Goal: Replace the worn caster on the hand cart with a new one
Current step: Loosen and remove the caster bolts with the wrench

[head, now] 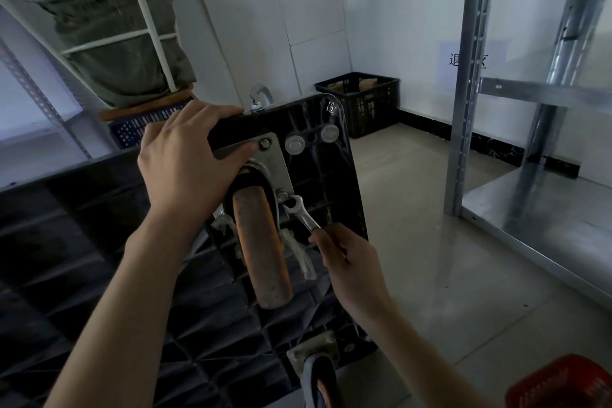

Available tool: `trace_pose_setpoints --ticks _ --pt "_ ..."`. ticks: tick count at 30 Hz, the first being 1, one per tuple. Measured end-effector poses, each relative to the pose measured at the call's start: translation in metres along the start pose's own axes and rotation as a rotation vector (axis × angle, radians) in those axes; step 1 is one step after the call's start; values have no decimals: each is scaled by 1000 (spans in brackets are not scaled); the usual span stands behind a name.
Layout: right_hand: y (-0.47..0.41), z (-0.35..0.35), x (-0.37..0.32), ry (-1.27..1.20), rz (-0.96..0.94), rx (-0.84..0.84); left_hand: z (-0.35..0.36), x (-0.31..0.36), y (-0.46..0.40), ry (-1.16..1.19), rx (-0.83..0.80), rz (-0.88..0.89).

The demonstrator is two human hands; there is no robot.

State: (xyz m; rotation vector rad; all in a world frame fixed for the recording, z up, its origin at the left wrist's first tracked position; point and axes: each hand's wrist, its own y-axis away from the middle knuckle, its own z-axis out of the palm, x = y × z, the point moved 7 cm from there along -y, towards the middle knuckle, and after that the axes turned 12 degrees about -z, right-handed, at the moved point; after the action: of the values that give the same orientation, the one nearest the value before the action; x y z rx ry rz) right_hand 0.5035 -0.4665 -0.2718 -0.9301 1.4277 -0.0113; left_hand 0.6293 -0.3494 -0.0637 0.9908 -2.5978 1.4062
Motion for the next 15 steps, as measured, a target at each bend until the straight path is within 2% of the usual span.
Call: trace_pose_setpoints --ticks 15 --pt "3 14 6 -32 32 44 1 -1 -1 -9 7 1"
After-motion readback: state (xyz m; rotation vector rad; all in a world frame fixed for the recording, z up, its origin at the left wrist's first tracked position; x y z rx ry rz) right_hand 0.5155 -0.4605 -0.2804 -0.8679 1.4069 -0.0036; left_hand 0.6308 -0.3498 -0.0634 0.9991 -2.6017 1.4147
